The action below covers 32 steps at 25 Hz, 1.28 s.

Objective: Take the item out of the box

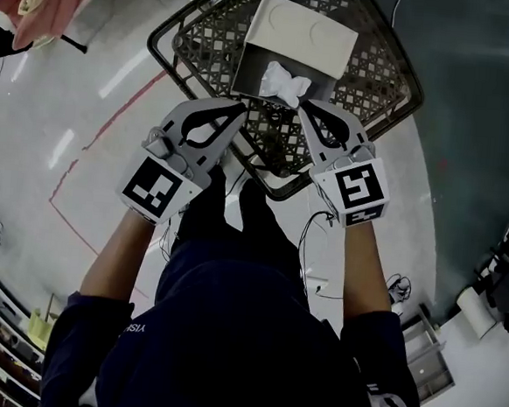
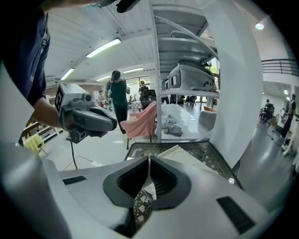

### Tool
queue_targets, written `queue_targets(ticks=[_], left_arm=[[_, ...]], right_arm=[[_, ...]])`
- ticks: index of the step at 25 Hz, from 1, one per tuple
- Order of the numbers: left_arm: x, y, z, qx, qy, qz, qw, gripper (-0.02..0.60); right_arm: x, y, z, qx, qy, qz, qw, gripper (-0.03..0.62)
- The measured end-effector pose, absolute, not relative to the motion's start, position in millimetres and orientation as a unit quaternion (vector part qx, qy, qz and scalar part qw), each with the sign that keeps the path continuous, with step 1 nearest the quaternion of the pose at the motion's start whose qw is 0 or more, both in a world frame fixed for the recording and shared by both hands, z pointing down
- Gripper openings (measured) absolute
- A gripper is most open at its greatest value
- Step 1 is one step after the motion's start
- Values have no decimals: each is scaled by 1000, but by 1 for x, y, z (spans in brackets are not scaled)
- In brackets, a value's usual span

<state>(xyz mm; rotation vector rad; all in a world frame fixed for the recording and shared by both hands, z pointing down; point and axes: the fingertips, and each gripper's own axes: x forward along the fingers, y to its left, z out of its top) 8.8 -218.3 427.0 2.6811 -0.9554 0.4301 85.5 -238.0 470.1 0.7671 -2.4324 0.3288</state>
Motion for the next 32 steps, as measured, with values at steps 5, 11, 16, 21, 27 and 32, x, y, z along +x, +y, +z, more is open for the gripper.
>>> queue_targets(ticks=[5, 11, 16, 21, 27, 32], left_arm=[[6, -235, 468, 922, -324, 156, 142, 9], [1, -240, 509, 917, -325, 165, 162, 9], [-4, -239, 531, 912, -328, 173, 173, 9], [-8, -238, 546, 908, -333, 177, 182, 9], [-13, -236, 559, 904, -338, 178, 192, 9], [-18, -233, 565, 900, -344, 177, 201, 9]], right_arm=[[77, -255, 520, 269, -903, 129, 308, 26], [73, -266, 574, 250, -894, 132, 348, 28], [73, -272, 613, 232, -883, 129, 387, 89], [71, -277, 643, 214, -876, 117, 417, 89], [73, -278, 673, 190, -864, 120, 450, 89], [74, -274, 689, 170, -853, 126, 476, 86]])
